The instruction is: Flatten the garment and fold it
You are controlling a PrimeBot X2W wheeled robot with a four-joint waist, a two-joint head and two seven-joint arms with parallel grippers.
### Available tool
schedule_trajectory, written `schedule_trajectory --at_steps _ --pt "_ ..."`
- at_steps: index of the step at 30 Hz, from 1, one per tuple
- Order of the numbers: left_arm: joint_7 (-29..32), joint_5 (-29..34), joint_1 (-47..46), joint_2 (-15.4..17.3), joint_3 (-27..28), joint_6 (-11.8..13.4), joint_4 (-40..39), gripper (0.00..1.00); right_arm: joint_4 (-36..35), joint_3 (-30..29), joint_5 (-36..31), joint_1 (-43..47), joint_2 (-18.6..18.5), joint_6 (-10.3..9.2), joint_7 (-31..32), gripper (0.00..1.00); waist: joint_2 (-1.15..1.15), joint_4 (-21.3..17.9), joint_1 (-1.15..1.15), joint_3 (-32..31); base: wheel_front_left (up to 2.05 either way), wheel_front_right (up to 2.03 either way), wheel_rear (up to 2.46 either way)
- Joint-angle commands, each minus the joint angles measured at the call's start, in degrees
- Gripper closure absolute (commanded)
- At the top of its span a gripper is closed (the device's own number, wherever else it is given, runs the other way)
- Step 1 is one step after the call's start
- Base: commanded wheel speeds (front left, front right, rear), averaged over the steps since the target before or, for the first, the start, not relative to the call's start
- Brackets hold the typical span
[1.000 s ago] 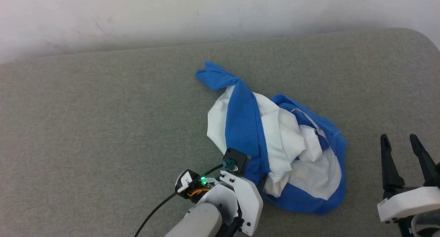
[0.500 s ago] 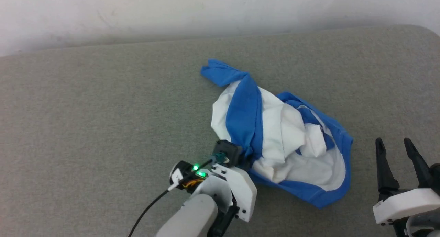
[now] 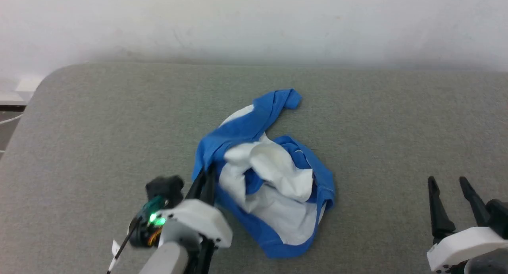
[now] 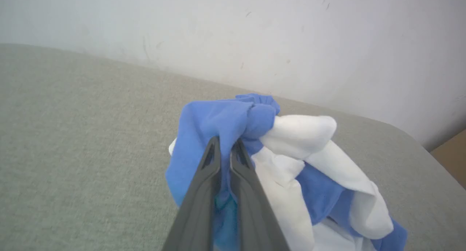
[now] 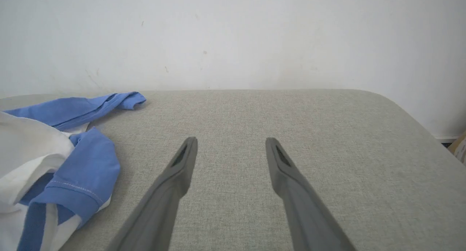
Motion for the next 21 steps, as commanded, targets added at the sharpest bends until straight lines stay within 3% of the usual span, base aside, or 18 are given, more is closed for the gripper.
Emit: schedule_trajectory --at_steps 1,2,3,5,13,16,21 --pt "-0.07 -1.21 1.83 0.43 0.8 0.42 0.8 1.0 0.31 0.23 0.11 0.56 0.0 -0.12 0.39 0.0 0.0 2.24 0.0 -1.51 0.0 0.0 0.0" --pt "0.17 -2.22 2.85 0.58 1.51 0.5 1.91 1.0 0.57 0.49 0.25 0.68 0.04 -0.12 0.62 0.0 0.0 2.55 0.0 -1.56 0.0 0.0 0.0" --pt "0.27 -2.94 3.62 0.74 2.07 0.57 3.21 0.91 0.83 0.79 0.38 0.8 0.06 -0.12 0.86 0.0 0.0 2.87 0.0 -1.55 0.0 0.0 0.0" --pt "0.22 -2.78 4.31 1.44 2.13 0.77 6.05 0.0 1.41 1.49 0.53 0.87 0.07 -0.12 1.27 0.0 0.0 3.28 0.0 -1.54 0.0 0.0 0.0" --pt "-8.16 -0.07 1.19 0.77 3.79 -1.11 5.42 0.0 0.91 4.81 1.84 -1.92 -2.74 -0.12 2.73 0.0 0.0 6.38 0.0 -0.92 0.0 0.0 0.0" --pt "-8.86 6.8 0.21 1.96 5.04 -1.95 -0.15 0.0 0.34 9.24 3.36 -4.61 -5.58 -0.12 5.68 0.0 0.0 7.75 0.0 -0.63 0.0 0.0 0.0" --pt "-8.91 16.96 3.68 0.74 8.05 -2.17 -9.55 0.0 1.99 19.41 6.96 -11.52 -12.15 -0.12 15.89 0.0 0.0 10.64 0.0 0.45 0.0 0.0 0.0"
